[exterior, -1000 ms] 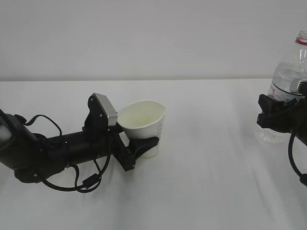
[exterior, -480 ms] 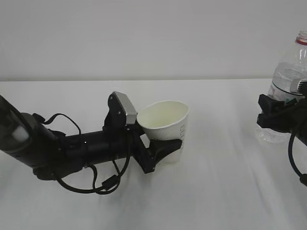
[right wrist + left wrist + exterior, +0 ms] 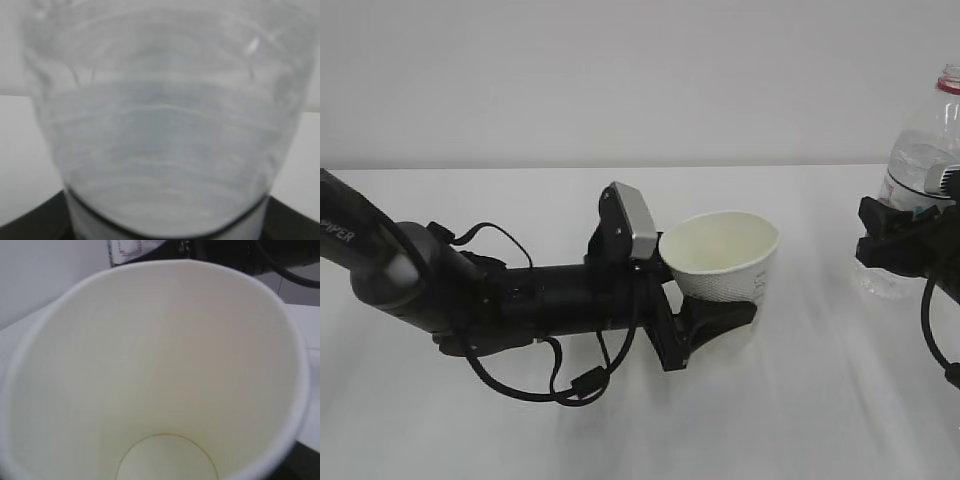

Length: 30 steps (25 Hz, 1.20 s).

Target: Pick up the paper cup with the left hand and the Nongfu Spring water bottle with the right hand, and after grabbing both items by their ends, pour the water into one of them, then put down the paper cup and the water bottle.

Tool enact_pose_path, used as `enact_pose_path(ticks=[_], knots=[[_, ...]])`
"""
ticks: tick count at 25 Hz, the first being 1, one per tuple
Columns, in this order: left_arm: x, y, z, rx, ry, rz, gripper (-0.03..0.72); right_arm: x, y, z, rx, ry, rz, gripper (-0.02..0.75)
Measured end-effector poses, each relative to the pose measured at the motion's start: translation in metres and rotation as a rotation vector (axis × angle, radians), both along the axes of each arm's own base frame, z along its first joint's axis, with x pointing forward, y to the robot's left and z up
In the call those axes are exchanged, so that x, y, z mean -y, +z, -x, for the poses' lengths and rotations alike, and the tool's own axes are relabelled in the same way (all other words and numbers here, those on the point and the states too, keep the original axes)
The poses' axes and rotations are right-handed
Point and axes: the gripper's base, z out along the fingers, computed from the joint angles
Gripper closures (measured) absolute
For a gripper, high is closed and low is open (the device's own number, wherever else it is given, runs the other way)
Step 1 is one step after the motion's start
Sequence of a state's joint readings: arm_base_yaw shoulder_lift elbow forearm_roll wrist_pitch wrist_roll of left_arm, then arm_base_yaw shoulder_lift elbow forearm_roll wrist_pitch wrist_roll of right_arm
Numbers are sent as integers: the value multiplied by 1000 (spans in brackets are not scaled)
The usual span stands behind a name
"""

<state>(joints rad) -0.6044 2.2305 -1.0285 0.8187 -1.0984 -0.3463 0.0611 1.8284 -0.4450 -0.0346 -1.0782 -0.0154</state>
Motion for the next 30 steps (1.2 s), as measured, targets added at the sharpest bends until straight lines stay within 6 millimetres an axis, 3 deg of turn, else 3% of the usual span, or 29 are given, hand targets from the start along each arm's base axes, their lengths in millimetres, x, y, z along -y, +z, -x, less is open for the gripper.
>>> enact_pose_path(ticks=[8, 22, 30], knots=[[12, -3, 7, -36, -19, -43, 146, 0, 0, 0, 0, 0, 0, 297], [14, -3, 9, -46, -19, -47, 150, 0, -4, 9, -27, 15, 28, 297], [14, -3, 9, -46, -19, -47, 151, 1, 15, 29, 22, 15, 25, 297]])
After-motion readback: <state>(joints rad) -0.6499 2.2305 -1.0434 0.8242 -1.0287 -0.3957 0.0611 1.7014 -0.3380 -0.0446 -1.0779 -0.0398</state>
